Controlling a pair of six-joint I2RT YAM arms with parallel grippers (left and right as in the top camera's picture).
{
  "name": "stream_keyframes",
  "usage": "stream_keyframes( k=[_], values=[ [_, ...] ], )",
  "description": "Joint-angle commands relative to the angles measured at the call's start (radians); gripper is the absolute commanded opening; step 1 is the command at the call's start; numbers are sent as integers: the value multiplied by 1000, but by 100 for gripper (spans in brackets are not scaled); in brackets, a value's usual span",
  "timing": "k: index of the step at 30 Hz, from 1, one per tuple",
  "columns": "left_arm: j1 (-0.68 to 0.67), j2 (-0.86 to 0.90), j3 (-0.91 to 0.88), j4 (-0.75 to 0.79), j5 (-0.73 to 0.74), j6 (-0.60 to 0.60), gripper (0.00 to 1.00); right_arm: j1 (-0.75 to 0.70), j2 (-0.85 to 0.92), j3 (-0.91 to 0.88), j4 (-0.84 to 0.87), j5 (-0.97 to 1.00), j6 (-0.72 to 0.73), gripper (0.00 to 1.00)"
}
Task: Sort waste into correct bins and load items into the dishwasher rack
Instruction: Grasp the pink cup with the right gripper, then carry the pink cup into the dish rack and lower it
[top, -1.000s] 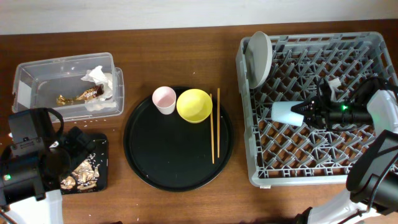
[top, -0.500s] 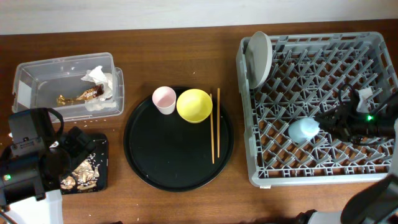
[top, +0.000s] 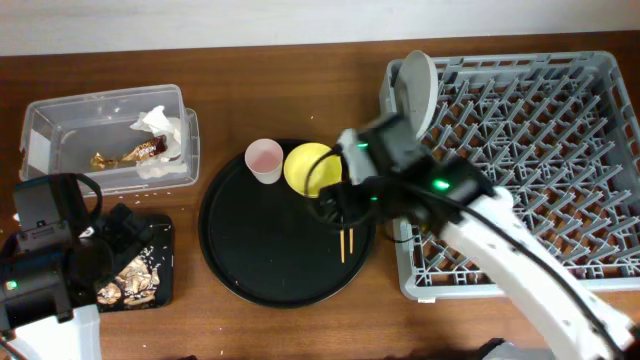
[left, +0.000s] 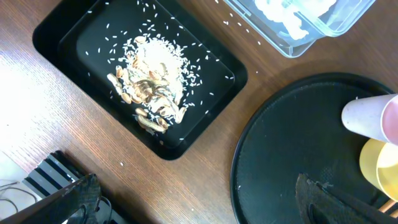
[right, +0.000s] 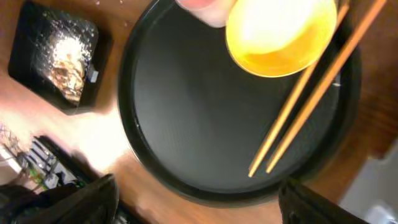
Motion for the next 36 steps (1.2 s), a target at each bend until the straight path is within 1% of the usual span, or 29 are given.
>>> stream_keyframes(
  k=[1,2,3,4,5,6,8,10,11,12,13,15,17,22,26,28,29,32,34,36],
  values=[
    [5,-5,16,1,3,-5,99,67,242,327,-154,77,6,84],
    [5,-5,16,1,3,-5,99,79,379,527,-278,80,-19,84],
    [5,-5,16,1,3,-5,99,85,495,695,-353,96,-34,84],
    [5,-5,16,1,3,-5,99,86,586,819,-385,119,-33,84],
    [5,-5,16,1,3,-5,99,86,655,905,-380,122,-33,84],
    [5,-5,16,1,3,-5,99,89,721,959,-295,127,-33,84],
    [5,-5,16,1,3,-5,99,97,774,956,-158,155,-31,82],
    [5,-5,16,1,3,-5,99,107,809,956,-92,159,-28,72],
    [5,-5,16,1,3,-5,99,118,837,956,-65,161,-29,64],
    [5,-5,16,1,3,-5,99,127,856,956,-54,175,-29,60],
    [5,-5,16,1,3,-5,99,140,881,956,-50,211,-29,58],
    [5,-5,16,1,3,-5,99,177,927,956,-40,310,-95,57],
    [5,-5,16,1,2,-5,99,216,962,954,-39,427,-108,57],
    [5,-5,16,1,3,-5,99,233,986,952,-29,452,-108,56],
    [5,-5,16,1,3,-5,99,233,1015,952,-44,452,-108,47],
    [5,-5,16,1,3,-5,99,233,1015,952,-46,456,-108,39],
    [5,-5,16,1,3,-5,99,233,1015,952,-53,470,-106,33],
    [5,-5,16,1,3,-5,99,235,1015,953,-60,464,-103,29],
    [5,-5,16,1,3,-5,99,235,1015,958,-82,461,-100,18],
    [5,-5,16,1,3,-5,99,235,1014,964,-99,443,-92,11]
  ],
)
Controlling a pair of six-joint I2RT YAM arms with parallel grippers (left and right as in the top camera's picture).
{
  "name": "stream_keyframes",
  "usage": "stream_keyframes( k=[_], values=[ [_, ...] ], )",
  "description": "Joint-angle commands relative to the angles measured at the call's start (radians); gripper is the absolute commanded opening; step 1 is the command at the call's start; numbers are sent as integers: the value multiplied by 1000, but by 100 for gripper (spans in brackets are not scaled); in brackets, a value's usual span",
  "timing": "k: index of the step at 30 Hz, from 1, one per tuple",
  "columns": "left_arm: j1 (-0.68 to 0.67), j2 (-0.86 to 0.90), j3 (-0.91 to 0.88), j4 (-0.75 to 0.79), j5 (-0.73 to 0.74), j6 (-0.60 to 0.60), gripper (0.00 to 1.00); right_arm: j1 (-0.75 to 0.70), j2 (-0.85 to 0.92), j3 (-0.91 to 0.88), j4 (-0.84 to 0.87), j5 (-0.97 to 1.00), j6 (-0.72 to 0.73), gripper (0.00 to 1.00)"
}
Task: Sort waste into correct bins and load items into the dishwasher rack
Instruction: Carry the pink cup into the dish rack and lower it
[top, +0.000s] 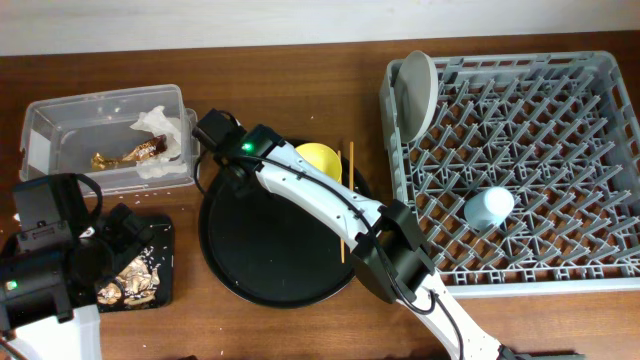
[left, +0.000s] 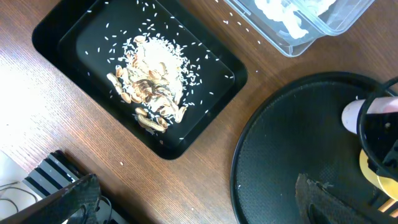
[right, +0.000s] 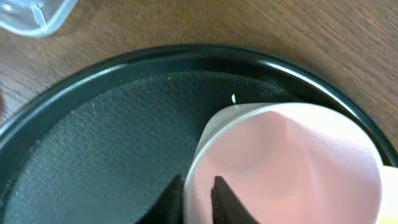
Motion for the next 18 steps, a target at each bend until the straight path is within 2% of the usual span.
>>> stream_keyframes(
  k=[1,3,7,9,13,15,18],
  values=[
    [5,-5,16,1,2,-5,99,-1,12,41,-24,-30,16,8],
    [5,-5,16,2,2,-5,99,-1,1,84,-47,-84,16,4],
    [5,-5,16,1,2,-5,99,-2,-56,249,-174,-128,57,4],
    [5,-5,16,2,2,-5,99,-18,-77,383,-303,-127,57,4],
    [5,-5,16,2,2,-5,99,-160,-139,630,-607,-134,103,4],
    [5,-5,16,2,2,-5,99,-262,-217,636,-607,-303,78,4],
    [5,-5,16,2,2,-5,99,-343,-296,635,-607,-453,26,4]
  ],
)
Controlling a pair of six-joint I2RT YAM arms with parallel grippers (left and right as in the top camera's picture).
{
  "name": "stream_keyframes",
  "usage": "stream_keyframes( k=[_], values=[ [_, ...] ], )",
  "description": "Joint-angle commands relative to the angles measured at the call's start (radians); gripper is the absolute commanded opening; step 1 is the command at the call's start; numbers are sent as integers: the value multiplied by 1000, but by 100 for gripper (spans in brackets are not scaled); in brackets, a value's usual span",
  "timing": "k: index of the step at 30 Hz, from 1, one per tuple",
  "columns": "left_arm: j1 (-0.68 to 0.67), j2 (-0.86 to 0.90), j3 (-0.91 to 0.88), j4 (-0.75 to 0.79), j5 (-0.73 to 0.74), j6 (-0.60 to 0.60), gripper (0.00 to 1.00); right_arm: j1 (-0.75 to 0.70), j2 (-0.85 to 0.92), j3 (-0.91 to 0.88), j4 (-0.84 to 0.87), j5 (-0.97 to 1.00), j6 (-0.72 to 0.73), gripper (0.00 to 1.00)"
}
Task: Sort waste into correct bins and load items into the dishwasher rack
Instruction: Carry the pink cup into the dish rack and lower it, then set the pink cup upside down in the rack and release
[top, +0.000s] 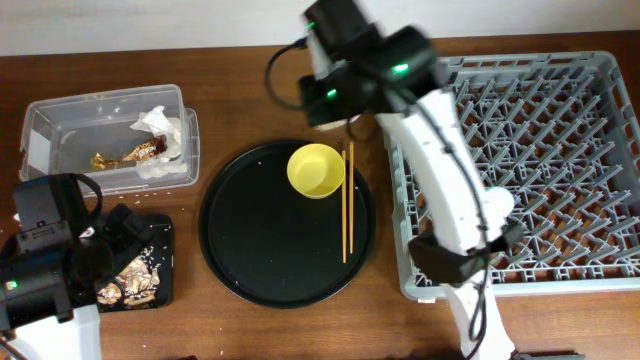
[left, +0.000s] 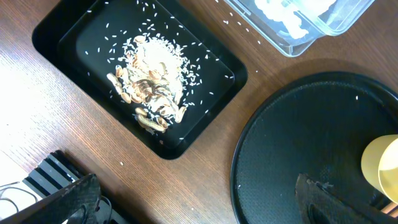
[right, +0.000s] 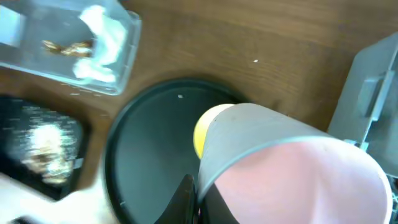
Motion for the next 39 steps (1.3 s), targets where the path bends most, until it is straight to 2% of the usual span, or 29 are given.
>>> stream_keyframes(
  k=[1,8,13,15,16,19,23,25,27,29,34,39],
  values=[
    [5,-5,16,2,2,-5,99,-48,-107,13,-6,-183,-40,4],
    [5,-5,16,2,2,-5,99,-82,-250,-110,-6,-132,-40,4],
    [5,-5,16,2,2,-5,99,-170,-445,-428,-6,-43,-57,4],
    [5,-5,16,2,2,-5,99,-257,-514,-573,-6,-68,-83,4],
    [5,-5,16,2,2,-5,99,-292,-528,-613,-6,-104,-100,4],
    [5,-5,16,2,2,-5,99,-423,-541,-779,-6,-385,-286,4],
    [5,-5,16,1,2,-5,99,-537,-541,-1002,-6,-539,-449,4],
    [5,-5,16,1,2,-5,99,-617,-541,-1131,-6,-768,-634,4],
    [5,-5,16,2,2,-5,99,-666,-541,-1223,-6,-911,-749,4],
    [5,-5,16,2,2,-5,99,-721,-541,-1367,6,-1053,-927,4],
    [4,-5,16,1,2,-5,99,-757,-502,-1604,236,-1228,-945,4],
    [5,-5,16,1,2,-5,99,-757,-431,-1618,269,-1188,-946,4]
  ],
)
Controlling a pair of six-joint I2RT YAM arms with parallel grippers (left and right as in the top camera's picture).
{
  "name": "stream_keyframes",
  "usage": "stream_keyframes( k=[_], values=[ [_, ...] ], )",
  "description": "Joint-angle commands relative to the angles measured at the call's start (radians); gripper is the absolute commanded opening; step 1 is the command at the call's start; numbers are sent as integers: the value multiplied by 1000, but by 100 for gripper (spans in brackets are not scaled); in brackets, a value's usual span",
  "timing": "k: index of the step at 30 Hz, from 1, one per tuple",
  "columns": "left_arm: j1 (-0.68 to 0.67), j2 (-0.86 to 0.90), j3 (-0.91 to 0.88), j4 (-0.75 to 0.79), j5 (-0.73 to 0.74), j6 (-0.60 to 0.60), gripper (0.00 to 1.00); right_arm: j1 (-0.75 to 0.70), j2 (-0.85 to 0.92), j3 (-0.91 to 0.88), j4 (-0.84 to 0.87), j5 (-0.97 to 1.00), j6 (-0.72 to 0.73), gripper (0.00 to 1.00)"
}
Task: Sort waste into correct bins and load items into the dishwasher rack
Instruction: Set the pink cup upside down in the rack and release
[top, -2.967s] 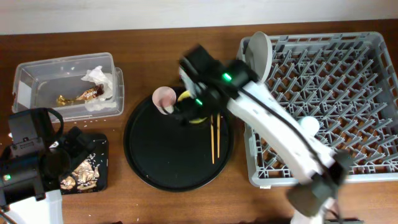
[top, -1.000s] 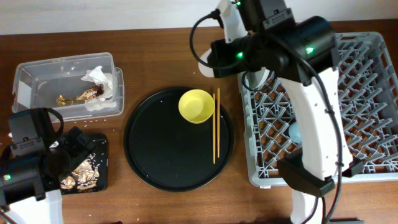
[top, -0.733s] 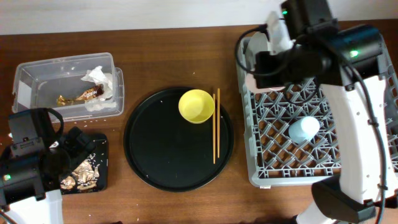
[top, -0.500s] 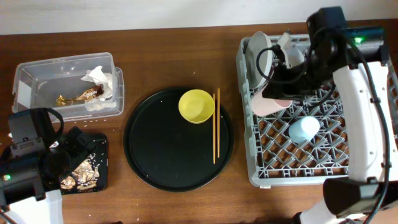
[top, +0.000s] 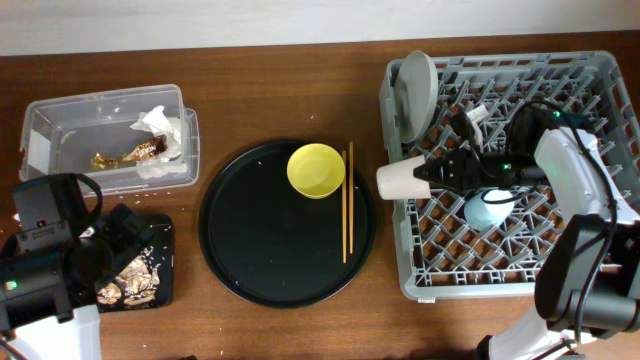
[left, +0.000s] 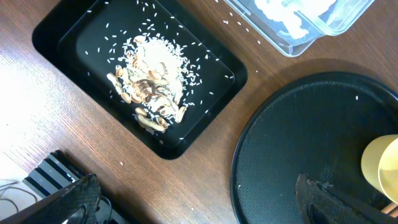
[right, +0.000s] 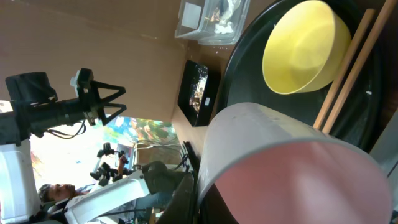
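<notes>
A pink cup (top: 398, 180) hangs on its side over the left edge of the grey dishwasher rack (top: 560, 75), mouth toward the rack. My right gripper (top: 424, 179) is shut on its rim. In the right wrist view the cup (right: 292, 168) fills the lower frame, above the yellow bowl (right: 305, 46) and chopsticks (right: 348, 68). The bowl (top: 315, 170) and chopsticks (top: 347, 200) lie on the round black tray (top: 270, 260). My left gripper (left: 199, 208) stands open at the lower left, near the black tray of food scraps (left: 149, 81).
A clear bin (top: 60, 130) with wrappers and tissue sits at the back left. In the rack a grey plate (top: 418, 90) stands upright at the left corner and a light blue cup (top: 487, 208) lies further in. My left arm (top: 45, 265) is beside the scrap tray (top: 160, 235).
My right gripper, with the pink cup, has moved from high over the table's back, near the round tray, to the rack's left edge. The cup now lies sideways. Left arm unchanged.
The pink cup first stood on the round tray beside the yellow bowl, my right gripper open above. Then the gripper was at the cup's rim. Then the cup was off the tray, held high. Now it is at the rack's left edge.
</notes>
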Motion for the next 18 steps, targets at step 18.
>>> stream_keyframes(
  k=[18],
  values=[
    [5,-5,16,2,2,-5,99,-82,98,-50,-16,189,-1,5]
  ],
)
